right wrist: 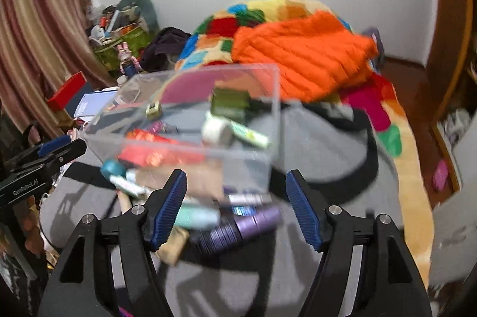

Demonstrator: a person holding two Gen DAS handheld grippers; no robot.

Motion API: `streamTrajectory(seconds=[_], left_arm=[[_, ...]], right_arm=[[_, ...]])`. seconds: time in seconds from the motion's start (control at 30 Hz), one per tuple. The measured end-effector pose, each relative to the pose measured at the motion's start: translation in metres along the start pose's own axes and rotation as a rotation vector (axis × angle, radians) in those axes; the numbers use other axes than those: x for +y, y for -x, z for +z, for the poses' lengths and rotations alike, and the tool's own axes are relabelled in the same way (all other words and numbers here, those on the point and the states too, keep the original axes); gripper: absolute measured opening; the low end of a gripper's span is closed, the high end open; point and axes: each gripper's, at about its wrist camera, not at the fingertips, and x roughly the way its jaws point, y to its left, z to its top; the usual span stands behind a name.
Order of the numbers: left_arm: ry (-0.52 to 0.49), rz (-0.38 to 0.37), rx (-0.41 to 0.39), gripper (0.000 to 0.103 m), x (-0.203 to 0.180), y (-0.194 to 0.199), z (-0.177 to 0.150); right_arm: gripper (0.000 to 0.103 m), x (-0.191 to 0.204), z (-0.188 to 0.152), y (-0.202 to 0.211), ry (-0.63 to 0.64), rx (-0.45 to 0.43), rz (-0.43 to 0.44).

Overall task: Organize objects
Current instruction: 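Grasp the square badge with the left gripper while the right grasps the white tape roll, drop both in box, then grasp the blue tape roll with the left gripper while the right grasps the purple bottle, drop both in box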

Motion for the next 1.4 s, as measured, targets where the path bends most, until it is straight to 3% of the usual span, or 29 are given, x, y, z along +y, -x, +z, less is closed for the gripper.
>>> streamTrajectory(seconds=[0.23,0.43,0.53,0.63,0.8,0.97,1.0,1.4], left_arm=[[0.055,-0.017,0.088,0.068,0.002,-0.024,-0.017],[0.085,-0.023,0.104,0.068,-0.003,-0.037,-0.013],[0.106,-0.022,0.12,0.068,-0.004,-0.045,-0.013],[0.114,-0.025,0.133,0.063,-0.004,-0.048,-0.014],[0.148,-0.089,0.172,0.057,0.0,-0.054,-0.016],[0.157,-0.088,0.177,0.038,0.0,-0.055,-0.018],[0.153,-0.082,0.175,0.038,-0.001,-0.054,-0.019],[0.121,-0.026,0.095,0.038,0.001,-0.026,-0.031]], right_arm=[[0.066,-0.004,-0.022,-0.02,-0.092,0.08,0.029],[0.069,0.007,-0.035,-0.042,-0.069,0.13,-0.028],[0.068,0.001,-0.041,-0.043,-0.085,0.138,-0.012],[0.066,-0.002,-0.046,-0.037,-0.056,0.131,-0.027],[0.042,-0.01,-0.054,-0.027,-0.031,0.126,-0.05],[0.028,-0.024,-0.058,-0.019,-0.054,0.122,-0.05],[0.026,-0.026,-0.058,-0.017,-0.056,0.12,-0.053],[0.023,-0.042,-0.057,0.014,-0.071,0.033,-0.074]])
